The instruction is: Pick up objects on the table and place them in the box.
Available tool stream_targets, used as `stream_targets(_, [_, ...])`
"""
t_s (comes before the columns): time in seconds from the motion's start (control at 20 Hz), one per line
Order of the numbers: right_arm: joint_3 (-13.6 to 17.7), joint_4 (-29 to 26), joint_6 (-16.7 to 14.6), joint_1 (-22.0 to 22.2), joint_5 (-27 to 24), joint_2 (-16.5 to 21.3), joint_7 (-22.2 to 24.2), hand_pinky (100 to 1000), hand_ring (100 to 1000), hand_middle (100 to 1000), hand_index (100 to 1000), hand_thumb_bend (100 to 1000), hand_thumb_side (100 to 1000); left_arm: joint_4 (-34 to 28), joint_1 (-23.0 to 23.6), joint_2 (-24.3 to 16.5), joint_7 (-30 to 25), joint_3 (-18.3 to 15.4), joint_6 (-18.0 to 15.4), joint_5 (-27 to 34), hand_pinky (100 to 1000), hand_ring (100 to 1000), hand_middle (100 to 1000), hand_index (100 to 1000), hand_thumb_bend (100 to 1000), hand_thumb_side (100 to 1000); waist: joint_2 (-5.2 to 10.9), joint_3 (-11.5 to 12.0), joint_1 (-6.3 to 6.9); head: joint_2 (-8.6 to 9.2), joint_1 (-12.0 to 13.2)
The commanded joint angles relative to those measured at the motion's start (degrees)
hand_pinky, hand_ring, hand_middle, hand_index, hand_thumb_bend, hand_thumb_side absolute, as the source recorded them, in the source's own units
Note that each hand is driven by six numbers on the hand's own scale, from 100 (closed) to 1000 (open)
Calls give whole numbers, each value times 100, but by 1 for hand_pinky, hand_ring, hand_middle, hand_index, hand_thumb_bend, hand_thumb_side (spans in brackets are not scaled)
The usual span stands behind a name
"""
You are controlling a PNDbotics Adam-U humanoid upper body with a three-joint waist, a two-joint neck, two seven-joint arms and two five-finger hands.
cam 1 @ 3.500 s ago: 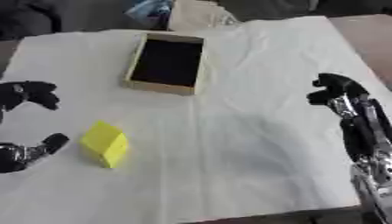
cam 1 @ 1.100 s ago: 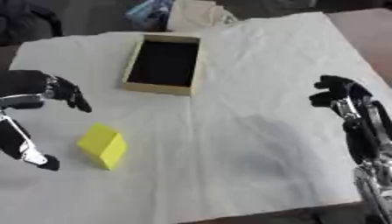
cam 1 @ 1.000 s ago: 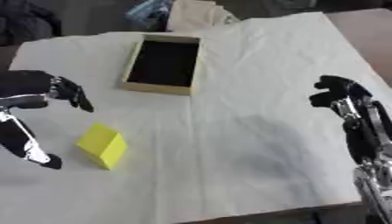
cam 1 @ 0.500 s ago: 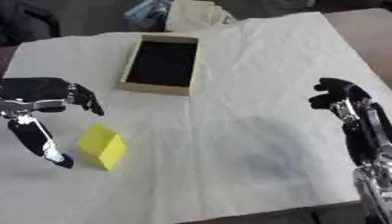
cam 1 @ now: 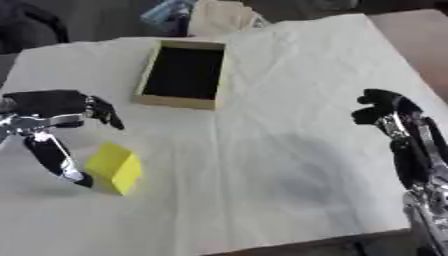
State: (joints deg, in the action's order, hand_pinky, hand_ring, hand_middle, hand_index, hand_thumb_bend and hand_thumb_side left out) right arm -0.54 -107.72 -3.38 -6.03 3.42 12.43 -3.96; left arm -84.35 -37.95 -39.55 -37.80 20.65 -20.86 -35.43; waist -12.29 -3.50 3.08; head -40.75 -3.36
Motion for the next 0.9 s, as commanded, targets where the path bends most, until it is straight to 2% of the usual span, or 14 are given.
stream_targets(0.05, [-7, -61, -6, -37, 6, 54, 18, 654, 628, 667, 768, 414, 770, 52, -147, -31, 13, -16, -37, -58, 827, 749, 714, 828, 748, 264, 110, -4, -8, -5, 1])
stream_targets(0.3, [-13, -61, -6, -39, 4, 54, 24, 654, 627, 665, 766, 414, 769, 156, -173, 30, -49, 32, -107, -77, 824, 741, 700, 817, 732, 263, 109, -16, -10, -8, 6])
stream_targets(0.65, [-25, -60, -5, -40, 5, 49, 36, 654, 626, 664, 765, 415, 769, 401, -227, 165, -467, 77, -266, -12, 814, 725, 675, 800, 709, 259, 99, -30, -17, -24, 7])
stream_targets(0.75, [-25, -60, -5, -40, 6, 49, 37, 654, 626, 664, 764, 416, 769, 434, -231, 175, -495, 63, -278, 20, 798, 703, 643, 778, 694, 242, 98, -33, -18, -26, 5])
stream_targets(0.9, [-24, -59, -3, -38, 8, 49, 35, 654, 626, 664, 764, 416, 769, 404, -240, 171, -332, -6, -239, 77, 755, 600, 537, 685, 625, 184, 98, -31, -20, -29, -4])
